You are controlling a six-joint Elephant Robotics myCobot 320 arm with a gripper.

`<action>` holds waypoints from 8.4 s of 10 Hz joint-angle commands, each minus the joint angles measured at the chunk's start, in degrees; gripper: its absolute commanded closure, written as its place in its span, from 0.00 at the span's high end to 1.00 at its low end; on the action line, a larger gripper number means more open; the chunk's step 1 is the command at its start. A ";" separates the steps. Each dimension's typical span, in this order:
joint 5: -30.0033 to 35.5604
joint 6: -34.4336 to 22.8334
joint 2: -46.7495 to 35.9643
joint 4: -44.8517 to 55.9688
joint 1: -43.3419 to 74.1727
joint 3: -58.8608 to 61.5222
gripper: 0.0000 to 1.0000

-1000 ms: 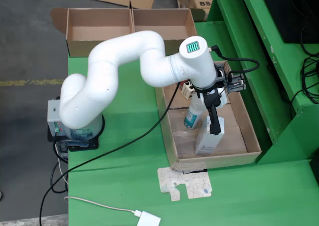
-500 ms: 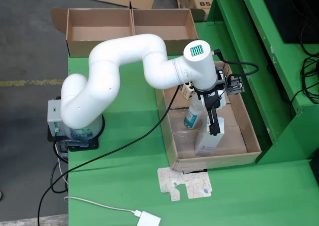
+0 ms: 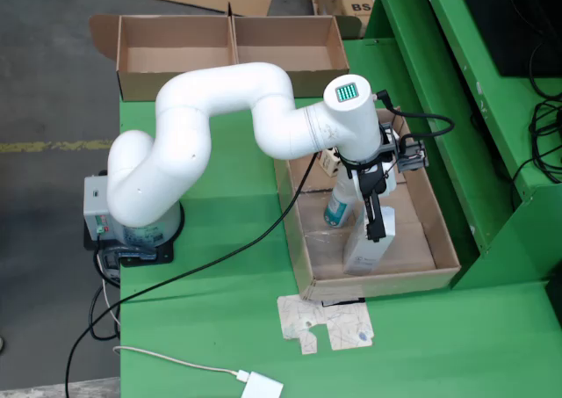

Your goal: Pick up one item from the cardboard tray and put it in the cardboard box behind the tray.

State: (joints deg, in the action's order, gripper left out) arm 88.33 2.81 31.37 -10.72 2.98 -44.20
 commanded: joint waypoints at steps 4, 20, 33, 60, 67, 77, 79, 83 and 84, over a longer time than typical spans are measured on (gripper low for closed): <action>0.13 0.24 -0.19 -1.48 0.72 2.19 1.00; 1.85 -0.52 11.32 -1.26 1.97 12.13 1.00; 1.85 -0.52 11.32 -1.26 1.97 12.13 0.20; 0.35 -2.11 8.29 3.29 -0.11 17.31 0.00; -20.87 -1.95 21.89 -16.22 -6.56 44.20 0.00; -33.04 -4.19 13.18 -18.51 -15.05 44.20 0.00; -5.84 4.58 0.12 19.95 -17.83 44.20 0.00; -5.45 5.78 -4.20 31.21 -21.58 44.20 0.00; -6.28 6.89 -7.20 39.25 -25.66 44.20 0.00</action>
State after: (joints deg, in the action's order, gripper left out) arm 68.64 8.34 34.18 -16.08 -18.10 -1.49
